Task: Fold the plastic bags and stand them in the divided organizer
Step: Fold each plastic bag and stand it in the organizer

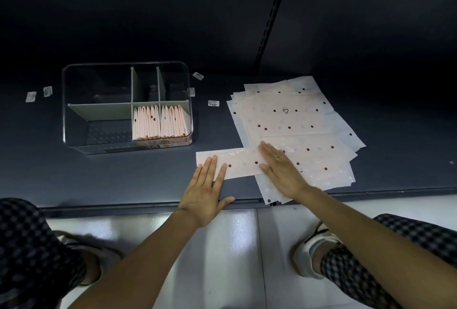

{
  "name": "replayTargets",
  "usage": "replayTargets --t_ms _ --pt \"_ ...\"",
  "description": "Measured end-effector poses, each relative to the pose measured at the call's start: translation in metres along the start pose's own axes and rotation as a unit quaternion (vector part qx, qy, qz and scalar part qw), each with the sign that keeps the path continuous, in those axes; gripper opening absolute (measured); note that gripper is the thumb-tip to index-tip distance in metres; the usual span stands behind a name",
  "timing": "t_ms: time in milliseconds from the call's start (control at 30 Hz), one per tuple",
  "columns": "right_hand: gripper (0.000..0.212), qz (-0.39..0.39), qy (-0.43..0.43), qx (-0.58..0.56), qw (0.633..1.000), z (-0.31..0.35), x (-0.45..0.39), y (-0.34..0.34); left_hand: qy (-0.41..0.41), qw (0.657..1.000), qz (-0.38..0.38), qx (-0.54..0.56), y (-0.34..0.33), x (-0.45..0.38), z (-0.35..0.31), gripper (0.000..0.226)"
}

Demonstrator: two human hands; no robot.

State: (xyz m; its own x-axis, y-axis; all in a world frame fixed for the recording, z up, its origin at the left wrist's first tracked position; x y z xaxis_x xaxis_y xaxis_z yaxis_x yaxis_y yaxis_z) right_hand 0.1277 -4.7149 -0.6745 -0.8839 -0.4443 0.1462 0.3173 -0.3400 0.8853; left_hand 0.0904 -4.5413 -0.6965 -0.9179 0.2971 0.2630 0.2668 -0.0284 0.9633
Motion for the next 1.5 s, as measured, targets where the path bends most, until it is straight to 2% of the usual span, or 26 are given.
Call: replayTargets --t_ms 67,133,233,367,567,667,733,800,867,933,1033,1100,1133,1167,1200,1233,1267,1300,1400,1500 --pt "0.047 -0.052 -0.028 -0.035 0.998 -0.005 -0.008 0.017 -0.002 1.000 -0.001 0.004 0.000 0.000 0.001 0.080" --pt "0.040 -0.062 -0.067 -0.037 0.995 -0.012 -0.020 0.028 -0.014 1.000 -0.002 0.009 -0.001 0.001 0.002 0.081" --pt "0.037 -0.003 -0.097 -0.031 0.995 -0.019 -0.034 0.031 -0.042 0.998 -0.002 0.049 0.004 -0.003 0.007 0.080" --pt "0.031 0.088 -0.103 0.000 0.991 -0.019 -0.039 0.027 -0.063 0.993 -0.008 0.094 0.019 -0.012 0.018 0.067" --pt "0.008 0.113 -0.115 -0.022 0.987 -0.008 -0.022 0.021 -0.038 0.998 0.002 0.056 0.033 -0.026 0.022 0.062" --pt "0.022 0.127 -0.152 -0.085 0.977 0.002 -0.006 0.009 -0.020 1.000 -0.004 0.022 0.035 -0.022 0.020 0.068" --pt "0.026 0.151 -0.189 -0.142 0.960 0.011 0.007 -0.004 -0.027 0.999 -0.013 0.017 0.034 -0.014 0.014 0.074" --pt "0.010 0.164 -0.216 -0.192 0.943 0.020 0.016 -0.014 -0.062 0.997 -0.020 0.048 0.030 0.000 0.003 0.078" --pt "0.021 0.162 -0.255 -0.276 0.913 0.028 0.025 -0.023 -0.109 0.990 -0.014 0.085 0.025 0.016 -0.010 0.081" --pt "0.024 0.151 -0.317 -0.378 0.856 0.035 0.038 -0.034 -0.134 0.986 -0.019 0.102 0.023 0.030 -0.016 0.083" --pt "0.010 0.164 -0.394 -0.485 0.763 0.050 0.059 -0.050 -0.137 0.984 -0.071 0.086 0.028 0.043 -0.018 0.076" --pt "0.009 0.177 -0.391 -0.524 0.735 0.059 0.066 -0.056 -0.125 0.982 -0.119 0.077 0.032 0.046 -0.016 0.064" --pt "0.011 0.174 -0.373 -0.523 0.747 0.061 0.066 -0.054 -0.124 0.979 -0.138 0.080 0.034 0.047 -0.015 0.057" --pt "0.014 0.166 -0.332 -0.481 0.794 0.058 0.063 -0.048 -0.125 0.976 -0.153 0.086 0.036 0.048 -0.013 0.053" --pt "0.014 0.152 -0.268 -0.384 0.871 0.052 0.057 -0.037 -0.124 0.975 -0.162 0.093 0.038 0.048 -0.011 0.050" --pt "0.012 0.128 -0.187 -0.239 0.944 0.048 0.048 -0.021 -0.119 0.974 -0.166 0.101 0.039 0.048 -0.008 0.048" --pt "0.020 0.098 -0.097 -0.105 0.985 0.051 0.041 -0.005 -0.114 0.973 -0.168 0.111 0.040 0.048 -0.006 0.046" --pt "0.033 0.079 -0.021 -0.025 0.996 0.057 0.036 0.004 -0.109 0.972 -0.168 0.125 0.040 0.048 -0.003 0.045" --pt "0.063 0.090 0.139 0.028 0.986 0.078 0.028 0.001 -0.084 0.965 -0.141 0.206 0.039 0.047 0.003 0.040" --pt "0.058 0.091 0.172 0.013 0.981 0.087 0.020 -0.021 -0.050 0.955 -0.099 0.274 0.032 0.045 0.010 0.036"
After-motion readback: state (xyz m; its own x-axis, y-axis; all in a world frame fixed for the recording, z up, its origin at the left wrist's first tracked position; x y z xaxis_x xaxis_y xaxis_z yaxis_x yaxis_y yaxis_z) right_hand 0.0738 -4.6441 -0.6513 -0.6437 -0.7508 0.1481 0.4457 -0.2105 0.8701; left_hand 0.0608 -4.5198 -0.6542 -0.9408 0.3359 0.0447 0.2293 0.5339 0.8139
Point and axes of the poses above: each hand's wrist, its own x-axis away from the middle knuckle, its own y-axis out of the back of the hand, z = x × y, the point moved 9 cm from there along -x, towards the middle knuckle, and after that the axes turned 12 degrees about y, right-handed, at the moved point
